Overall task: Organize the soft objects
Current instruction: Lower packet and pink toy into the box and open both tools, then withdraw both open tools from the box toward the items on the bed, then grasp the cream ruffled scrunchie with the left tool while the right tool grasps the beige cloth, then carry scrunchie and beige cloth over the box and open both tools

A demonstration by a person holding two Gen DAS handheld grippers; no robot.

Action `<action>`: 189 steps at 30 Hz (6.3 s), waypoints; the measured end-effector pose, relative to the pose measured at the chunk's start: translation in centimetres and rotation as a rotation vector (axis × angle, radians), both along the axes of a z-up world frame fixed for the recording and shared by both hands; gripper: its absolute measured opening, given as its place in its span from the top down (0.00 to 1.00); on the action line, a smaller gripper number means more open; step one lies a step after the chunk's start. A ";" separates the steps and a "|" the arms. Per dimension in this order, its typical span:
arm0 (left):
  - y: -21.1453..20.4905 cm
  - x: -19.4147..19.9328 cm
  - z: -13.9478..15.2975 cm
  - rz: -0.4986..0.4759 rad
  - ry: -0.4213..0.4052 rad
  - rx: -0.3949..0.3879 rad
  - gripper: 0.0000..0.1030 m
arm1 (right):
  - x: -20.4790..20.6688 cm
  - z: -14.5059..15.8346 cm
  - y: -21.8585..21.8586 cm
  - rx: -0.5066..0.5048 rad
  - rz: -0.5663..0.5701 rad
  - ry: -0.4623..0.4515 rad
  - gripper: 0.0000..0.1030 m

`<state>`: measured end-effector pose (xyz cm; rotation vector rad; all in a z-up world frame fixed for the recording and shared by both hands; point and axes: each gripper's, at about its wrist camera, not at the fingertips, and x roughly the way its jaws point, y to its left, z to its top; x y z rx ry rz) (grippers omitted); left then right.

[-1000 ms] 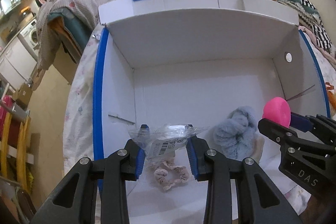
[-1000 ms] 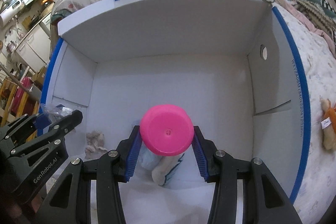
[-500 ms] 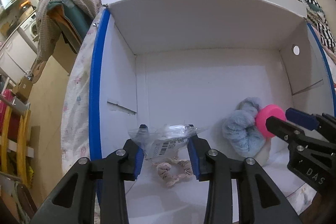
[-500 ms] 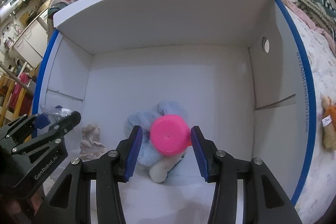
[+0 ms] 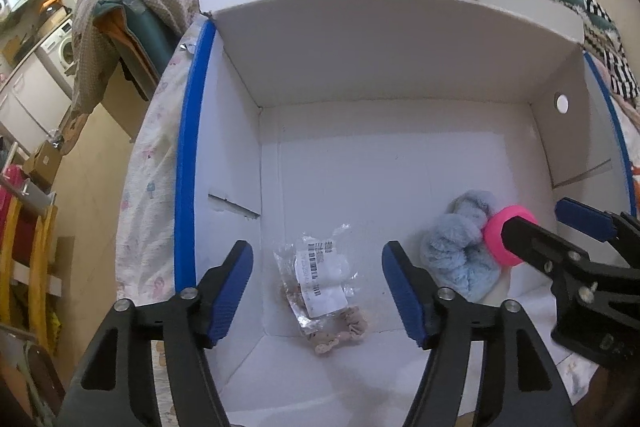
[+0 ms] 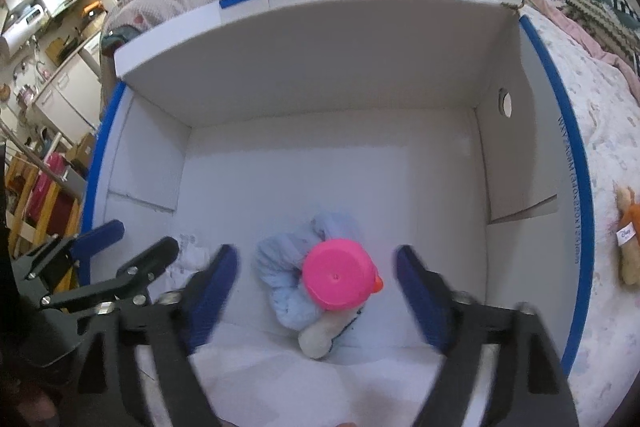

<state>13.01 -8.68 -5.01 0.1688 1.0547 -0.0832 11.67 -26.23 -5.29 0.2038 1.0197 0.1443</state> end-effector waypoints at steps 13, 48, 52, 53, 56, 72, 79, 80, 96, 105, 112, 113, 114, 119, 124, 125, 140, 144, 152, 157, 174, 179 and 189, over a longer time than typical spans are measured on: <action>0.0 -0.6 1.7 0.015 -0.063 -0.031 0.29 | -0.2 1.6 -1.0 0.031 -0.041 -0.083 0.00; 4.9 -10.1 5.0 0.031 -0.048 -0.044 0.29 | -11.4 3.5 -1.9 0.061 -0.037 -0.094 0.00; 5.0 -11.1 3.9 0.021 -0.041 -0.032 0.29 | -11.8 2.7 -1.2 0.045 -0.007 -0.060 0.00; 4.9 -11.2 3.7 0.006 -0.037 -0.024 0.29 | -11.9 2.6 -1.0 0.044 0.003 -0.051 0.00; 4.9 -11.5 3.1 -0.015 -0.028 -0.001 0.29 | -12.2 1.9 -0.7 0.029 0.019 -0.031 0.00; 9.3 -11.6 0.9 0.141 0.074 -0.030 0.29 | -10.6 -3.1 -1.1 0.127 -0.033 0.198 0.00; 9.6 -11.4 0.7 0.178 0.112 -0.105 0.29 | -10.2 -3.7 -1.8 0.195 -0.071 0.227 0.00; 9.5 -11.3 0.7 0.175 0.114 -0.103 0.29 | -10.1 -3.8 -2.0 0.210 -0.075 0.233 0.00; 7.9 -10.7 -0.3 0.151 0.164 -0.115 0.29 | -8.3 -9.5 1.9 0.071 0.016 0.407 0.59; 6.3 -11.0 -2.7 0.099 0.237 -0.093 0.29 | -9.9 -6.6 0.9 0.117 0.055 0.300 0.91; 2.6 -11.8 -3.7 -0.037 0.270 -0.142 0.29 | -10.6 -4.7 -1.6 0.163 0.000 0.248 0.91; 1.9 -11.9 -4.0 -0.059 0.276 -0.143 0.29 | -10.6 -4.6 -1.8 0.162 -0.006 0.244 0.91; 0.9 -11.9 -4.4 -0.088 0.287 -0.143 0.29 | -10.6 -4.3 -2.1 0.162 -0.011 0.242 0.91; -1.7 -11.8 -6.2 -0.144 0.342 -0.151 0.29 | -10.0 -4.1 -2.6 0.171 -0.022 0.234 0.91; -2.0 -10.9 -7.6 -0.118 0.335 -0.113 0.81 | -10.2 -4.2 -2.7 0.186 -0.026 0.233 0.91; -1.9 -10.7 -8.1 -0.118 0.357 -0.121 0.83 | -10.2 -4.1 -2.8 0.193 -0.026 0.234 0.91; 4.3 -11.4 -6.8 0.037 0.309 -0.093 0.91 | -10.3 -3.1 -2.0 0.187 -0.003 0.214 0.91; 5.9 -11.5 -6.3 0.100 0.277 -0.059 0.91 | -10.3 -3.1 -1.0 0.151 0.020 0.209 0.91; 8.0 -11.6 -4.1 0.182 0.213 -0.047 0.91 | -11.1 -2.1 -1.0 0.125 0.025 0.166 0.91; 8.0 -11.5 -3.4 0.230 0.179 -0.048 0.91 | -11.4 -0.6 -1.0 0.139 0.039 0.092 0.91; 10.2 -12.6 1.0 0.366 -0.036 -0.075 0.91 | -12.8 5.4 0.8 0.192 0.140 -0.207 0.91; 10.8 -12.6 2.4 0.398 -0.083 -0.082 0.91 | -12.5 6.1 -0.1 0.205 0.099 -0.243 0.91; 9.2 -11.6 8.3 0.330 -0.185 -0.163 0.91 | -10.8 9.0 -2.9 0.296 0.014 -0.294 0.91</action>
